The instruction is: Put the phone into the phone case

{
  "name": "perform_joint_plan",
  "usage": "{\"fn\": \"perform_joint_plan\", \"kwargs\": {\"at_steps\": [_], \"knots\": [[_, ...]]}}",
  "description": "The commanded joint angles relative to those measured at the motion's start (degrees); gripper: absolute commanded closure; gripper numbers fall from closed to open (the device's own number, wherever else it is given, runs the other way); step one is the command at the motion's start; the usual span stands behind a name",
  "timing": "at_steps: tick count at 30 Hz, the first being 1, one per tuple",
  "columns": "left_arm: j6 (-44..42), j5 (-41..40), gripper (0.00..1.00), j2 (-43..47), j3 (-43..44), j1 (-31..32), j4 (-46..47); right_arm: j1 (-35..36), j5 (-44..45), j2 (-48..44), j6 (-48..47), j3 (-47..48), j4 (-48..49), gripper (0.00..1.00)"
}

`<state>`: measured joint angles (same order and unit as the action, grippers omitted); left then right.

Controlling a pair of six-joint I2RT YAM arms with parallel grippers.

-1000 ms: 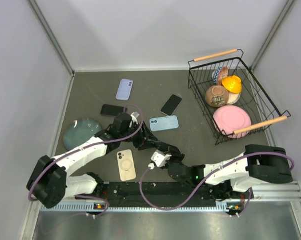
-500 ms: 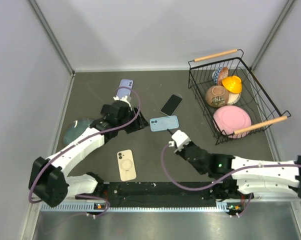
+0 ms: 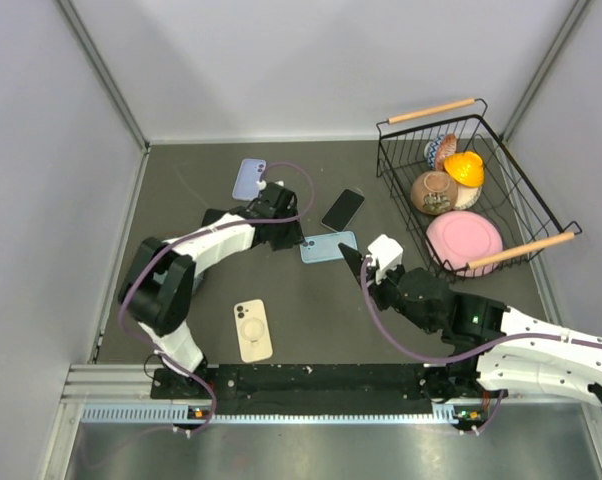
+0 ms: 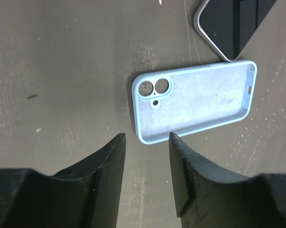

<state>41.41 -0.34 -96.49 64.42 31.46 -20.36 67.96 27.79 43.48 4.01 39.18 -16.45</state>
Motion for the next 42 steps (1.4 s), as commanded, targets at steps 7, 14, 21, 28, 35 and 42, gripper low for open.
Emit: {"fn": "perform_joint_plan", "kwargs": {"at_steps": [7, 14, 21, 28, 35, 42], "knots": [[-2.82, -2.21, 0.61, -10.03, 5.27, -0.09, 0.59, -0.38, 0.77, -3.58, -0.23, 1.08, 0.63, 1.00], [-6.25, -4.32, 0.64, -13.81, 8.96, 0.35, -3.55, -0.38, 1.92, -4.63, -1.90, -0.15, 1.76, 1.00], [-8.97, -1.95, 0.70, -15.75, 9.75, 0.70, -3.98, -0.46, 1.83, -5.08, -3.75, -1.39, 3.61, 1.00], [-16.61, 5.69, 0.85, -13.73, 8.36, 0.97, -3.55, -0.46, 2.35, -7.44, -5.59, -1.38, 3.70, 1.00], [-35.11, 9.56, 1.00, -5.30, 3.79, 1.58, -3.55, -0.46, 1.57, -11.05, -4.71, -2.61, 3.09, 1.00], [-55.71, 3.59, 1.00, 1.56, -0.61, 7.90, -6.36, -0.46, 3.24, -13.33, -5.33, -2.27, 0.98, 1.00]]}}
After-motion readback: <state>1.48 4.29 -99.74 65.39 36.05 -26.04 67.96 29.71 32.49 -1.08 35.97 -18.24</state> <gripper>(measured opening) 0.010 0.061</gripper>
